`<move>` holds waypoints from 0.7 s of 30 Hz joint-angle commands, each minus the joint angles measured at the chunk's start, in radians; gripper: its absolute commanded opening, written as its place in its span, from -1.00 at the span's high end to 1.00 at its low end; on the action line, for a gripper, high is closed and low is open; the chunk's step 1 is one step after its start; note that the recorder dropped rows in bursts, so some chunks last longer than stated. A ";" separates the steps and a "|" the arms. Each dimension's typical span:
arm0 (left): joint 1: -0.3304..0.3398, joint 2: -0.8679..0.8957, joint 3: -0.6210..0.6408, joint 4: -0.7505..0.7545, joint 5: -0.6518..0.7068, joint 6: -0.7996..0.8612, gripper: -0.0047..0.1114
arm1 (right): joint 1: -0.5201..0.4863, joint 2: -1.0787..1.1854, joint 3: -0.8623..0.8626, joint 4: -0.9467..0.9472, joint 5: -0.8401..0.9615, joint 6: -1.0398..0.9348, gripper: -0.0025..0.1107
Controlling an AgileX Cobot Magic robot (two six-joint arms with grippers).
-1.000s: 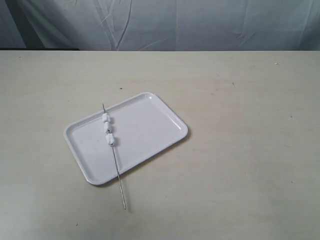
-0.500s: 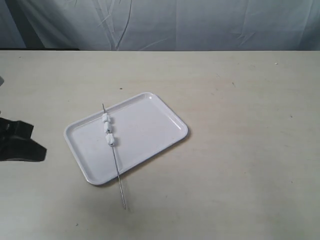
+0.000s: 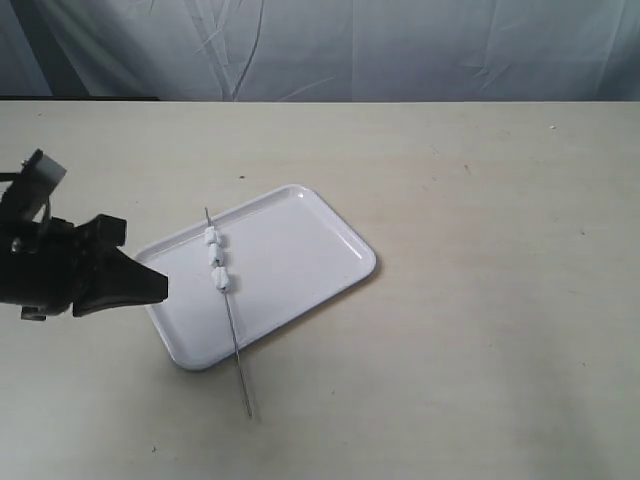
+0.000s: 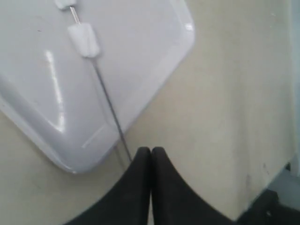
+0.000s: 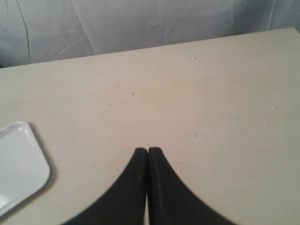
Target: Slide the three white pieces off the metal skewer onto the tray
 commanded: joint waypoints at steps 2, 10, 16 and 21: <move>-0.142 0.009 0.053 -0.263 -0.246 0.062 0.92 | 0.003 0.088 -0.005 0.120 -0.013 -0.117 0.97; -0.492 0.009 -0.030 -0.355 -0.583 0.031 0.92 | 0.003 0.170 -0.005 0.337 -0.025 -0.352 0.97; -0.646 0.075 -0.097 -0.275 -0.671 -0.099 0.92 | 0.003 0.191 -0.005 0.347 -0.025 -0.352 0.97; -0.682 0.168 -0.144 -0.150 -0.738 -0.196 0.92 | 0.003 0.190 -0.005 0.351 -0.013 -0.352 0.97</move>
